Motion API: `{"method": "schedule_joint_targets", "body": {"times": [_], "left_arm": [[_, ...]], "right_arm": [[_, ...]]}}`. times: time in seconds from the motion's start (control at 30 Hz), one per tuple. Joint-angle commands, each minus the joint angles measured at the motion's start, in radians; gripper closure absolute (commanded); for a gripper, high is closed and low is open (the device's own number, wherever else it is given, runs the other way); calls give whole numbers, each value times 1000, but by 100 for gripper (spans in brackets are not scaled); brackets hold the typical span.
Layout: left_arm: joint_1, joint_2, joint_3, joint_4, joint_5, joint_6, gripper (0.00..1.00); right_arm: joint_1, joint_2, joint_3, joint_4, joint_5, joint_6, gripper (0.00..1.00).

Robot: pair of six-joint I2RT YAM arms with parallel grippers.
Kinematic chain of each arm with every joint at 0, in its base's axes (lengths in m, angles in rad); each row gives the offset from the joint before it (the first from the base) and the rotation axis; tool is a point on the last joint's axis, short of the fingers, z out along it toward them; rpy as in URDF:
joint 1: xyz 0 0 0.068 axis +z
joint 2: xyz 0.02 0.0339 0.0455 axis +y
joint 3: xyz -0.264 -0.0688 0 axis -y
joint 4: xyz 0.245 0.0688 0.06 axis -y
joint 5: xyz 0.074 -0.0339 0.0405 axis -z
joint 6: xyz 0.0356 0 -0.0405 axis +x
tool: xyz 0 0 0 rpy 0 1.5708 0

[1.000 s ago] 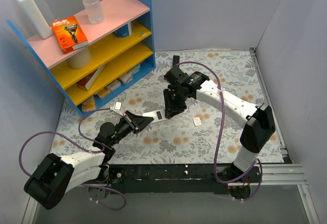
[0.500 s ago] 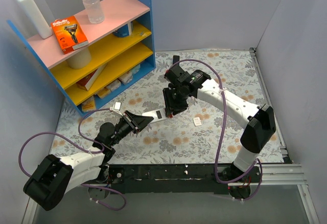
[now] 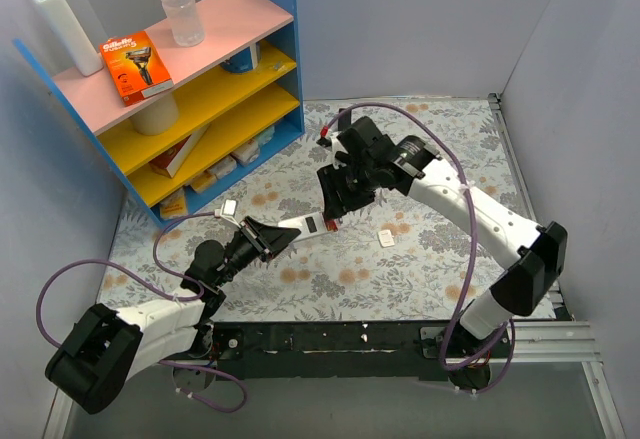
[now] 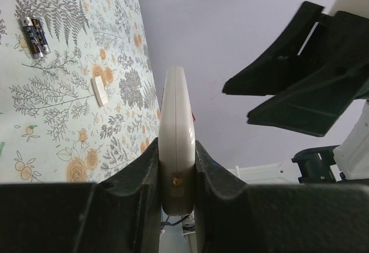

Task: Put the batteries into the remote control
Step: Load the battery into the remote control.

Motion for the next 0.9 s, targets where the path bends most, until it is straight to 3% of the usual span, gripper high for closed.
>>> {"method": "schedule_joint_targets", "body": {"times": [0.0,0.23,0.37,0.7,0.8,0.87], "left_arm": [[-1,-33,-10,27,24,-69,100],[1,-28,27,21,66,-32,100],[-1,-23,38,29,75,-24,100],[1,9,59,70,110,-9,100],[-1,7,66,64,116,-4,100],[-1,6,67,63,119,-1,100]], "right_arm": [[-1,-150,-36,114,-78,-381,43],[-1,-368,-315,307,-130,-788,41],[-1,-427,-409,355,-192,-918,45],[-1,-401,-460,382,-258,-993,49],[-1,-389,-463,382,-285,-1001,58],[-1,-375,-457,375,-301,-1004,58]]}}
